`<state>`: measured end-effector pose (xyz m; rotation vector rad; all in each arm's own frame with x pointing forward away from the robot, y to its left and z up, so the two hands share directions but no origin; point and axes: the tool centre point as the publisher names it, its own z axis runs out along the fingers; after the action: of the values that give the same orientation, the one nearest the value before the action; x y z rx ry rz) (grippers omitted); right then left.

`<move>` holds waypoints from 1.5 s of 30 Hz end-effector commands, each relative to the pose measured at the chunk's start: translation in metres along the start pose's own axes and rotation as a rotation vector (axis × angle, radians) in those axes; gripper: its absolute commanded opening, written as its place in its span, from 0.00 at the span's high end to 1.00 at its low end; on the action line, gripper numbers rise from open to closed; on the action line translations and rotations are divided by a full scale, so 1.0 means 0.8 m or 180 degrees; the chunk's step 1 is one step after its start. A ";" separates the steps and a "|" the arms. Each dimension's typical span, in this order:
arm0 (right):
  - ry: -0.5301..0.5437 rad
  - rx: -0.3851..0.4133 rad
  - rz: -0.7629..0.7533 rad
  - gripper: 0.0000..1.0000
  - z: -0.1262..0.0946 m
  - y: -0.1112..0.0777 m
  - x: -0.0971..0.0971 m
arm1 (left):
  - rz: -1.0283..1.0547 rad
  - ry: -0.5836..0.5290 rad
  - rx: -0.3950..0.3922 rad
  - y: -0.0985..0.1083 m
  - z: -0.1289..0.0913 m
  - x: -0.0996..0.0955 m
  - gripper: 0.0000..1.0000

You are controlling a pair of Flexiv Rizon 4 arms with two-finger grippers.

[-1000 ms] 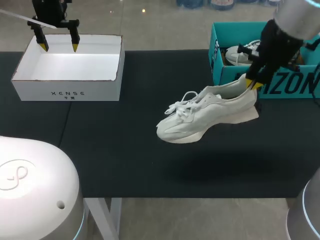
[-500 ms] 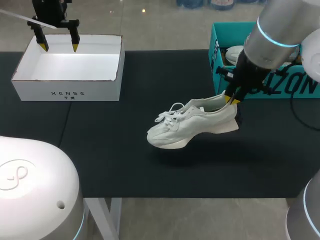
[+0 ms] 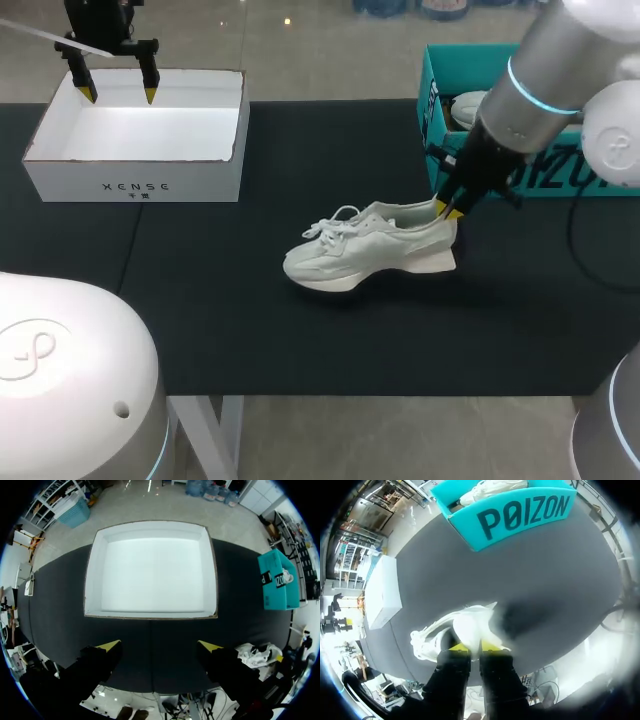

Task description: Take the shoe out of the shoebox, open the shoe tongue, remove and reinsert the insole, then place the shoe into the shoebox

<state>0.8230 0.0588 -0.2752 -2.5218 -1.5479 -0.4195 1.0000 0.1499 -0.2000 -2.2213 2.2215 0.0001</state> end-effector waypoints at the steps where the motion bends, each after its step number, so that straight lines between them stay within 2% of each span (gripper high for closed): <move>1: 0.0165 0.0026 -0.0029 1.00 0.014 0.001 -0.009 | 0.0000 0.0000 0.0000 0.000 0.000 0.000 0.00; 12: 0.0181 0.0122 0.0003 1.00 0.050 -0.005 -0.023 | 0.0000 0.0000 0.0000 0.000 0.000 0.000 0.00; 23: 0.0010 0.0246 0.0069 1.00 0.073 -0.018 -0.045 | 0.0000 0.0000 0.0000 0.000 0.000 0.000 0.00; 30: -0.0229 0.0348 0.0032 1.00 0.080 -0.027 -0.054 | 0.0000 0.0000 0.0000 0.000 0.000 0.000 0.00; 31: -0.0259 0.0359 0.0032 0.55 0.080 -0.027 -0.055 | 0.0000 0.0000 0.0000 0.000 0.000 0.000 0.00; 32: -0.0250 0.0359 0.0029 0.00 0.079 -0.027 -0.056 | 0.0000 0.0000 0.0000 0.000 0.000 0.000 0.00; 39: -0.0366 0.0343 0.0016 0.00 0.057 -0.021 -0.058 | 0.0000 0.0000 0.0000 0.000 0.000 0.000 0.00; 45: -0.0521 0.0348 0.0083 0.00 0.012 -0.005 -0.063 | 0.0000 0.0000 0.0000 0.000 0.000 0.000 0.00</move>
<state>0.7989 0.0296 -0.3224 -2.5289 -1.5448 -0.1577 1.0000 0.1499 -0.2000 -2.2211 2.2217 0.0002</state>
